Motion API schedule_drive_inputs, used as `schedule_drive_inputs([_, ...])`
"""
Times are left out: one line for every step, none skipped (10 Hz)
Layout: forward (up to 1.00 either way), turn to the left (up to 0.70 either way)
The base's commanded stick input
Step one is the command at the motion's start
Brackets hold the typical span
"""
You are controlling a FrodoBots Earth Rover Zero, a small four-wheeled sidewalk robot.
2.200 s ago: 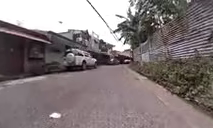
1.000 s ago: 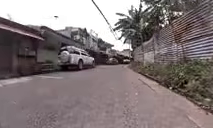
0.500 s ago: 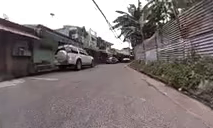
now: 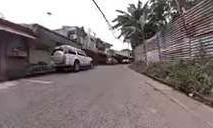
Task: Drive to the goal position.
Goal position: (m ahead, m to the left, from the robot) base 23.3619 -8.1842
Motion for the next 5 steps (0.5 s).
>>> schedule_drive_inputs([0.70,0.01])
schedule_drive_inputs([0.70,0.01])
schedule_drive_inputs([0.70,0.01])
schedule_drive_inputs([0.70,0.01])
schedule_drive_inputs([0.70,0.01])
